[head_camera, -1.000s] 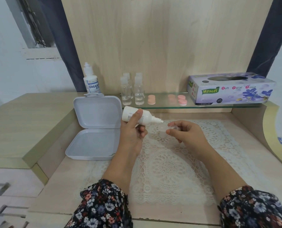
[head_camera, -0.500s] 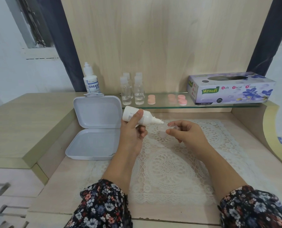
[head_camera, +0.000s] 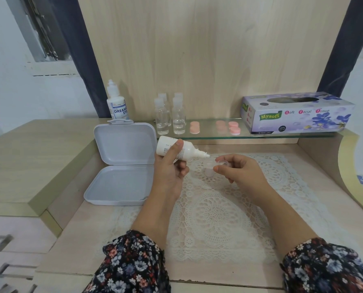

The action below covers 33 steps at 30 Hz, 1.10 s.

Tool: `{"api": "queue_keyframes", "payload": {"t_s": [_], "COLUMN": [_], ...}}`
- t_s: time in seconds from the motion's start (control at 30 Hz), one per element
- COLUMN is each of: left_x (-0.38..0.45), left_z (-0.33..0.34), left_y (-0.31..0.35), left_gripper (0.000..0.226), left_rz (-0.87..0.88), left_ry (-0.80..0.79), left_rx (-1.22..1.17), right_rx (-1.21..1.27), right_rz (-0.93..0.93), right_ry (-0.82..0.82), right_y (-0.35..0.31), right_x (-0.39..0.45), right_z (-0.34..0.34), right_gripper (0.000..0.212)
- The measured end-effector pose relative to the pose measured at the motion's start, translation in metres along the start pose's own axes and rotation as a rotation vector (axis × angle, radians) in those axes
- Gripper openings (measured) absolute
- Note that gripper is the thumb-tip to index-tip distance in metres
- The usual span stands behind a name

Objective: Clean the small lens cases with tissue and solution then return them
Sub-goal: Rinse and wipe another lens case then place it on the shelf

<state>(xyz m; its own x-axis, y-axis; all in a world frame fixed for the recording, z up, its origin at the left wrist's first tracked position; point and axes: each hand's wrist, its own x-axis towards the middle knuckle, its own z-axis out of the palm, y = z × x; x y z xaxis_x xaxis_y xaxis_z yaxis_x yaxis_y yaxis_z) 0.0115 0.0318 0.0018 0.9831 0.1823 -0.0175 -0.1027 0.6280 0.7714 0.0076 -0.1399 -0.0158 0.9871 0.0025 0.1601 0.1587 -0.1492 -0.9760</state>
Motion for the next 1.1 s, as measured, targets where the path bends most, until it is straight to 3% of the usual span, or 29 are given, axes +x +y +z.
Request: {"api": "queue_keyframes", "payload": {"t_s": [1.1], "left_x": [0.0022], "left_z": [-0.0023], "left_y": [-0.0029], "left_gripper": [0.026], "left_rz": [0.009], "left_ry": [-0.005], "left_rx": [0.015], "right_rx": [-0.001], "right_rz": [-0.008], "right_ry": [0.002], "right_y": [0.0002], "right_x": [0.0001], "right_z": [-0.0001], "right_gripper": [0.013]}}
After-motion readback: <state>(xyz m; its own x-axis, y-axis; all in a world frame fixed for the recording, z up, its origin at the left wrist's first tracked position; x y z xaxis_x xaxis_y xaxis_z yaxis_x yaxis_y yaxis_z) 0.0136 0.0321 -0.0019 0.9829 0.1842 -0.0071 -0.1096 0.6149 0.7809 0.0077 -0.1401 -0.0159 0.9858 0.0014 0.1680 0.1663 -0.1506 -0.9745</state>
